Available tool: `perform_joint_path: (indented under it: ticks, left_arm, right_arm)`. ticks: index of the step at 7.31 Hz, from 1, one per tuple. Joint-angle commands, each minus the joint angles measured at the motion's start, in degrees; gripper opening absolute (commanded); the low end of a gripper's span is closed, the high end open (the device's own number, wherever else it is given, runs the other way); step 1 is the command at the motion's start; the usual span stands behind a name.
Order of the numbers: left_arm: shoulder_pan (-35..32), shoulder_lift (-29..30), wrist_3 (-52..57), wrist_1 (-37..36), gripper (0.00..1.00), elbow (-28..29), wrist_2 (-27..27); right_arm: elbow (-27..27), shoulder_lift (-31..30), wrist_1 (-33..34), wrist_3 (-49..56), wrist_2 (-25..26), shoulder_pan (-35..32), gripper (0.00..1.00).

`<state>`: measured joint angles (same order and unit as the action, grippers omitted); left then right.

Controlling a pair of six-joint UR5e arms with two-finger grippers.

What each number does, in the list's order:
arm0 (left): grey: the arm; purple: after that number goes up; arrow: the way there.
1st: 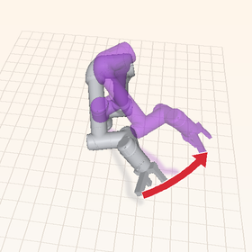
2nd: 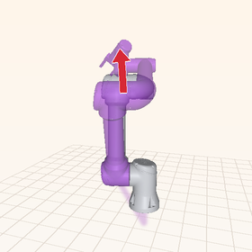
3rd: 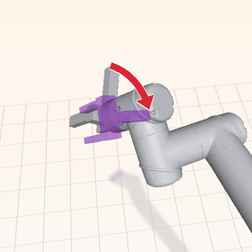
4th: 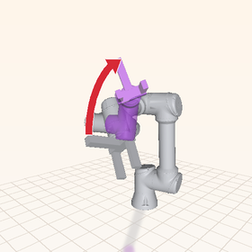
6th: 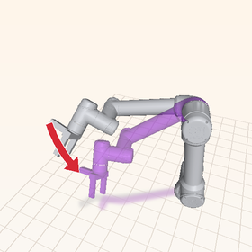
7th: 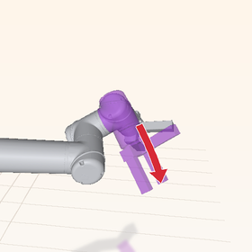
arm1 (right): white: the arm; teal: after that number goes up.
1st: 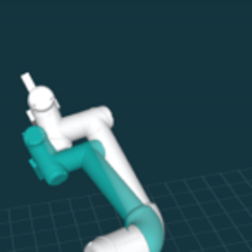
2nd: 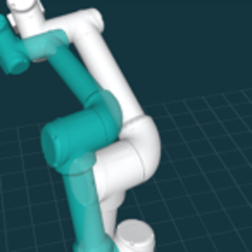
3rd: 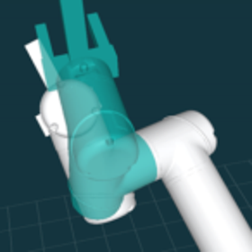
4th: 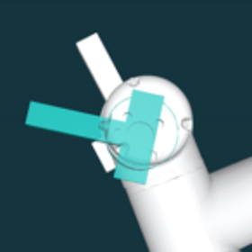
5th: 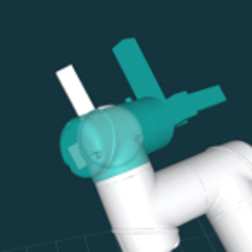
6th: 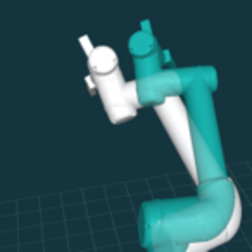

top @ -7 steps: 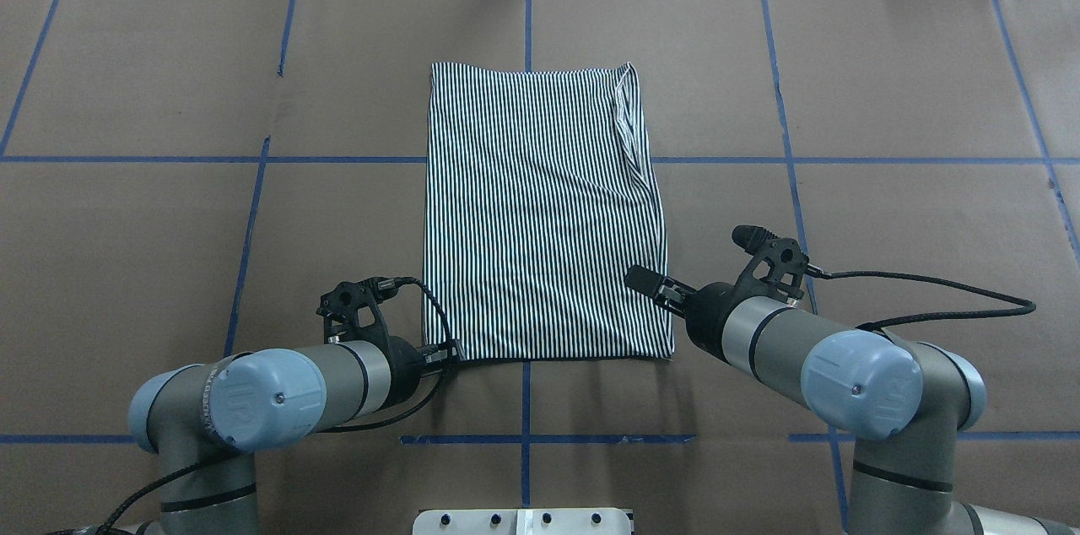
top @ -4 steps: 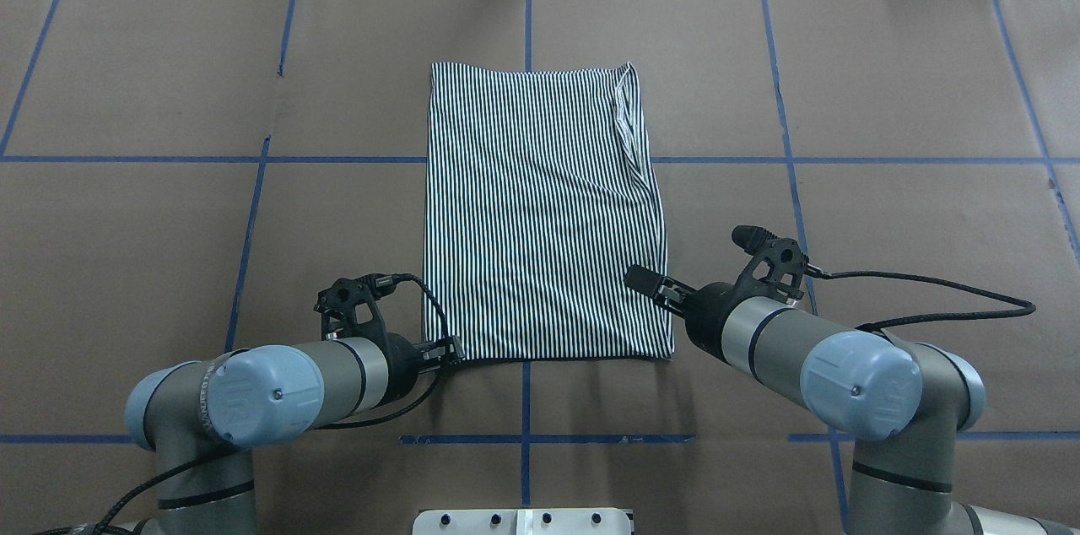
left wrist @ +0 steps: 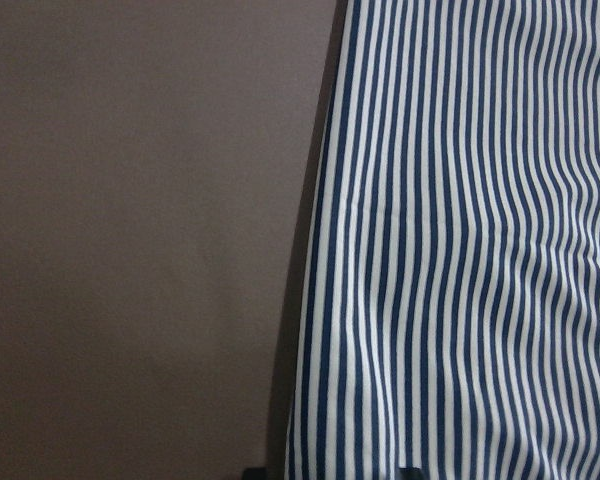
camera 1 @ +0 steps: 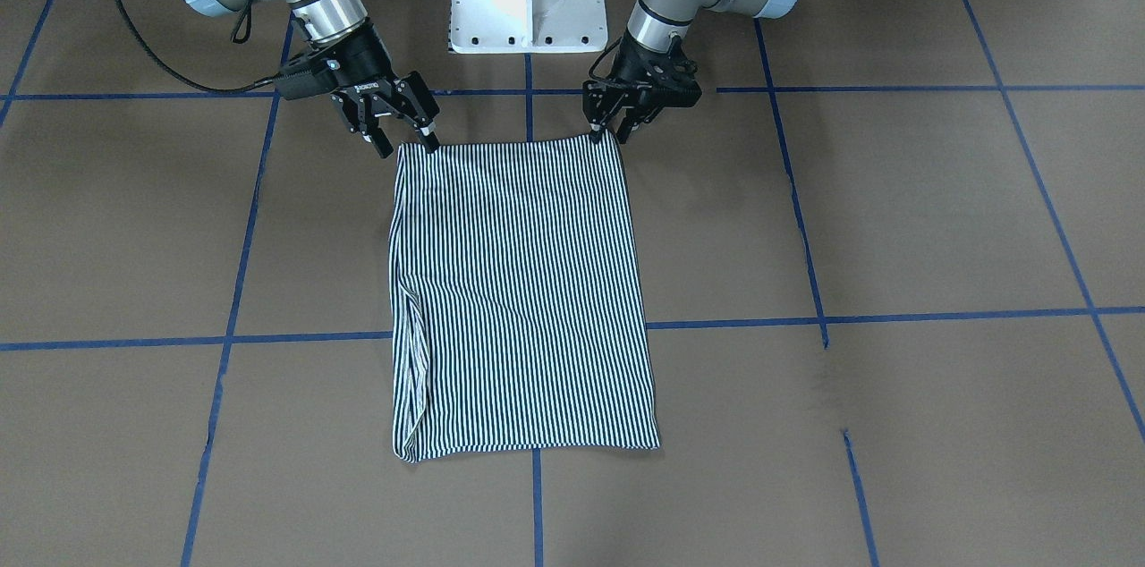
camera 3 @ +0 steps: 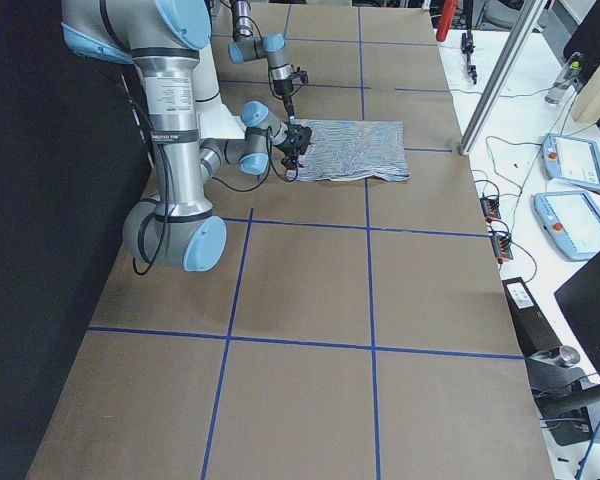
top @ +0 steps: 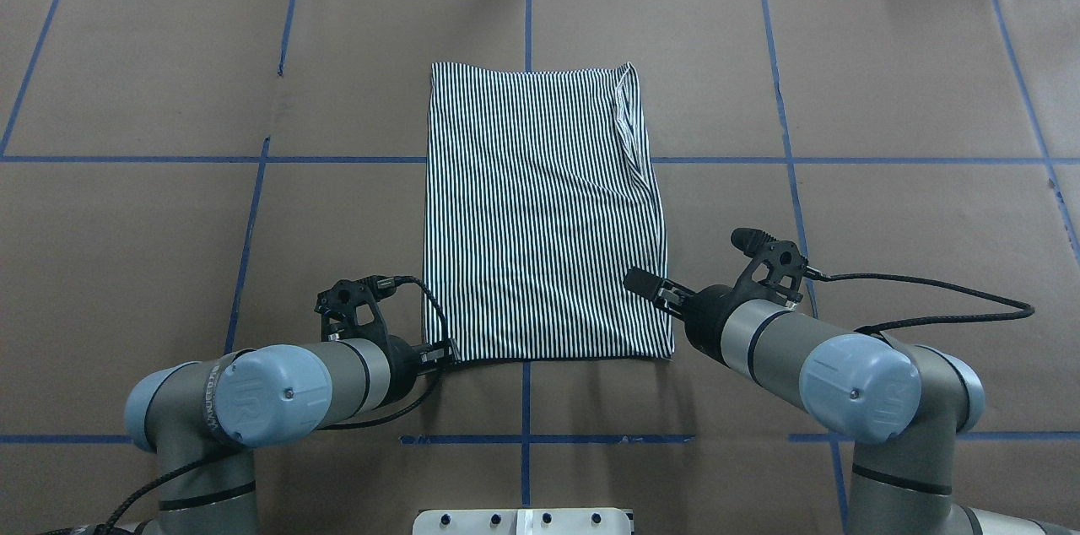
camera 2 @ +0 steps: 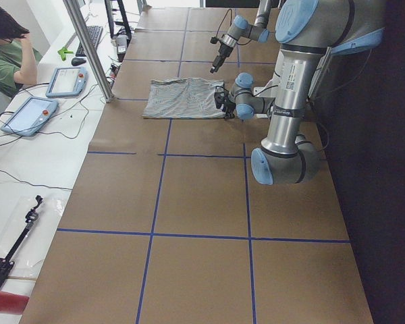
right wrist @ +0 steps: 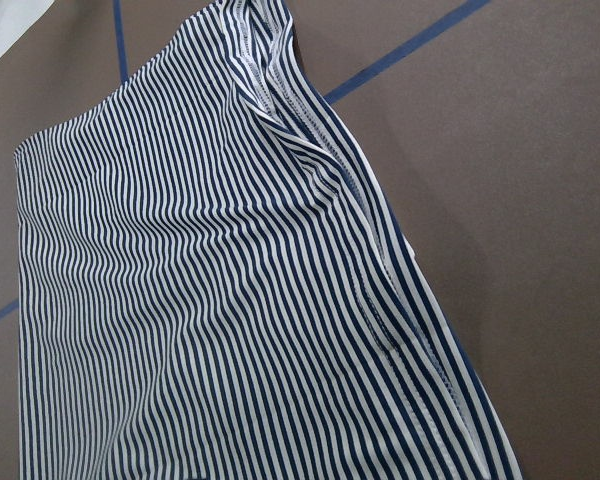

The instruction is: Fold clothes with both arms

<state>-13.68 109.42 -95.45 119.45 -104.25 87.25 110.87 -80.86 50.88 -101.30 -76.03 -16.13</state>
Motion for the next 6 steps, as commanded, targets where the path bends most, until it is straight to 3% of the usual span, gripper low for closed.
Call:
perform_joint_path:
  ticks: [1,4,6]
  left_arm:
    - [0.06,0.09,0.0,-0.01,0.02,-0.34,0.11]
    - [0.06,0.09,0.0,-0.01,0.0,-0.43,-0.07]
    - [0.14,0.18,0.0,-0.01,0.0,-0.43,-0.07]
  right_arm:
    - [-0.04,0.0,-0.08,-0.03,0.0,0.13,0.92]
    - [-0.13,0.0,0.01,-0.12,0.09,0.57,0.92]
    - [0.04,1.05,2.45,-5.44,0.79,2.93,0.65]
